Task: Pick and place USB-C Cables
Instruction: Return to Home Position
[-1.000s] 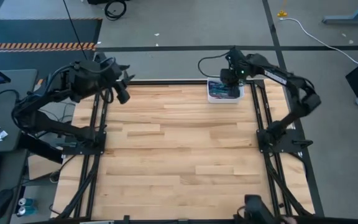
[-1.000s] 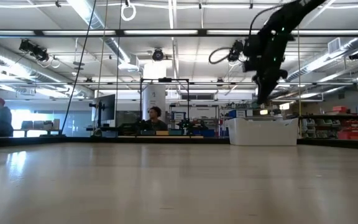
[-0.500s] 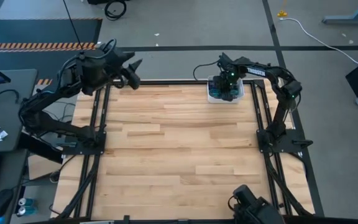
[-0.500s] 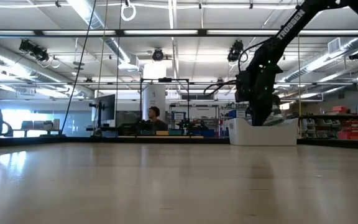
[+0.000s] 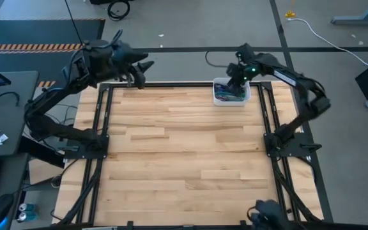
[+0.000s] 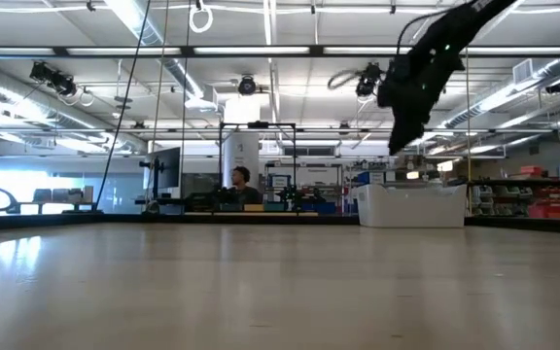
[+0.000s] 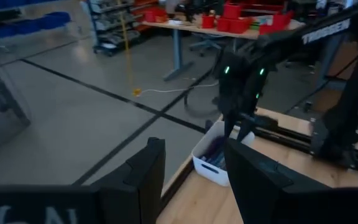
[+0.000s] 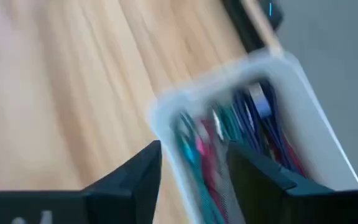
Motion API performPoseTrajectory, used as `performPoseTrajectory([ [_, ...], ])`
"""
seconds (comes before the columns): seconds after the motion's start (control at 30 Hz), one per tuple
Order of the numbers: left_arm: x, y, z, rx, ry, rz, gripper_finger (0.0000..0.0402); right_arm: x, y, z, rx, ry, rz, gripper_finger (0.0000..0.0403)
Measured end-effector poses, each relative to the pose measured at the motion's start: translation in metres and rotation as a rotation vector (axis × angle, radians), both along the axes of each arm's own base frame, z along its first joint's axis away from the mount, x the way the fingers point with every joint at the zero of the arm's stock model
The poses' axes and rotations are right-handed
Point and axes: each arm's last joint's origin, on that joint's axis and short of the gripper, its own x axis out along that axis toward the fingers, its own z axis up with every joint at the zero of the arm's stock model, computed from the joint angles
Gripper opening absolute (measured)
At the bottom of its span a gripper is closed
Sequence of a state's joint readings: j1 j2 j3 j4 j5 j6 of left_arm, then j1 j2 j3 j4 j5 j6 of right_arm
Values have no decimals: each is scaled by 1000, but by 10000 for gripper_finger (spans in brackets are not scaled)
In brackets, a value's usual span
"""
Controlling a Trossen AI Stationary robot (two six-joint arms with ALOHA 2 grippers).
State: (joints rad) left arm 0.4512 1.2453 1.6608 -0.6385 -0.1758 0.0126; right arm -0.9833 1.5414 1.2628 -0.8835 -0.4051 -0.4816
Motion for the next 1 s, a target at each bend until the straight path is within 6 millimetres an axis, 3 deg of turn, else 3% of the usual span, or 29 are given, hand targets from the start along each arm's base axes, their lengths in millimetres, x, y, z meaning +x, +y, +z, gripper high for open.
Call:
performPoseTrajectory([
  [0.2, -32, 20, 3, -30, 0, -120, 172, -6, 42, 37, -39, -292, -115, 126],
  [0.53, -87, 23, -7, -88, 14, -244, 172, -13, 114, 48, -85, -801, -287, 57],
  [0.63, -95, 23, -34, -109, -47, -280, 172, -15, 128, 45, -86, -898, -305, 51],
  [1.0, -119, 11, -171, -224, -458, -257, 171, -21, 153, 48, -25, -998, -273, 50],
])
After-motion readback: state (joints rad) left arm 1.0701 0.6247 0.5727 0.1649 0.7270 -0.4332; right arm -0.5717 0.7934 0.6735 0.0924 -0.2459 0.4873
